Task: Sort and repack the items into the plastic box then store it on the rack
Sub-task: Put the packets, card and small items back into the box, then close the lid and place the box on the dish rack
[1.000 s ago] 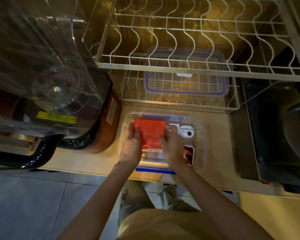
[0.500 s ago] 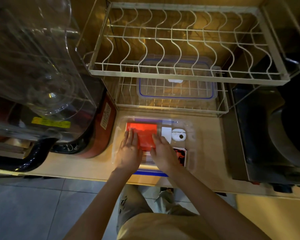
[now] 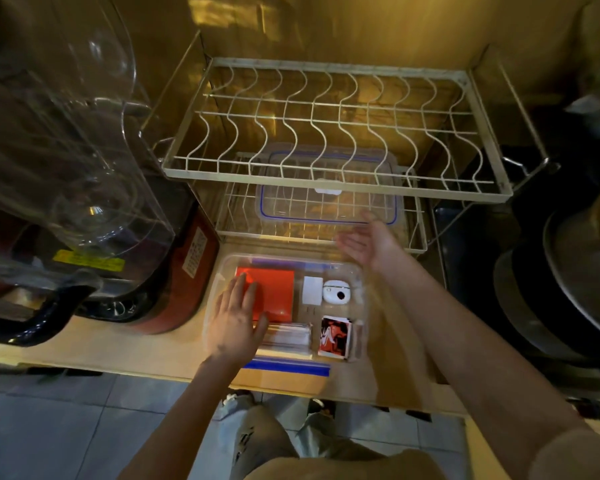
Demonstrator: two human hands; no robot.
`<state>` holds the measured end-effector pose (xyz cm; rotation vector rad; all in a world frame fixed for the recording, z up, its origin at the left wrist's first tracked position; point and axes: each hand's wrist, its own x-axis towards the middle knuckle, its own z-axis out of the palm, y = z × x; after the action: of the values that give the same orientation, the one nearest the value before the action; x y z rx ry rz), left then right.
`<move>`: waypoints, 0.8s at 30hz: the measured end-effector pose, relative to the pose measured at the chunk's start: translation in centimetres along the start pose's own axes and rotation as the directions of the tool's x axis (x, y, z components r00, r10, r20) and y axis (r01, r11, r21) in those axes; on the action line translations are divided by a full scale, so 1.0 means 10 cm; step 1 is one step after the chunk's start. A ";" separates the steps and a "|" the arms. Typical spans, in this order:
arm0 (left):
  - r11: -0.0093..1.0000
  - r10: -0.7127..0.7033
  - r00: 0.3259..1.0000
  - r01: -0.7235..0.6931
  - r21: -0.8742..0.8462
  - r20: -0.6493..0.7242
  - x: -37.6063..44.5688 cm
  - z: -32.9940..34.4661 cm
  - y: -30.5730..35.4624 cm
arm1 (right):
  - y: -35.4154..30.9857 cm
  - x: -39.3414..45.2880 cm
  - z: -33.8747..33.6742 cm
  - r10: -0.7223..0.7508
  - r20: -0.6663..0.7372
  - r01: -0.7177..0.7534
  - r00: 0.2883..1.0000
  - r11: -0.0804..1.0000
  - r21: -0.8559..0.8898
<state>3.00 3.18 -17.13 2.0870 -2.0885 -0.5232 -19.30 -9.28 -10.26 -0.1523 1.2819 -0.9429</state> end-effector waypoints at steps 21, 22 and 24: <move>0.518 -0.296 0.949 0.252 -0.818 0.106 -0.07 -0.30 0.08 | 0.74 -0.75 -0.26 0.031 0.155 -0.060 0.987 0.981 0.184; 0.284 -0.307 0.908 0.372 -0.884 0.284 -0.05 -0.35 0.06 | 0.81 -0.79 -0.30 0.047 0.176 -0.079 0.983 0.981 0.179; -0.001 -0.176 0.795 0.590 -0.807 0.581 -0.10 -0.44 -0.01 | 0.96 -0.86 -0.34 0.066 0.195 -0.105 0.979 0.975 0.194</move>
<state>4.65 3.53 -12.93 1.5526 -0.4773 -1.8257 -17.18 3.88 -10.53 -0.0239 1.0044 -0.9560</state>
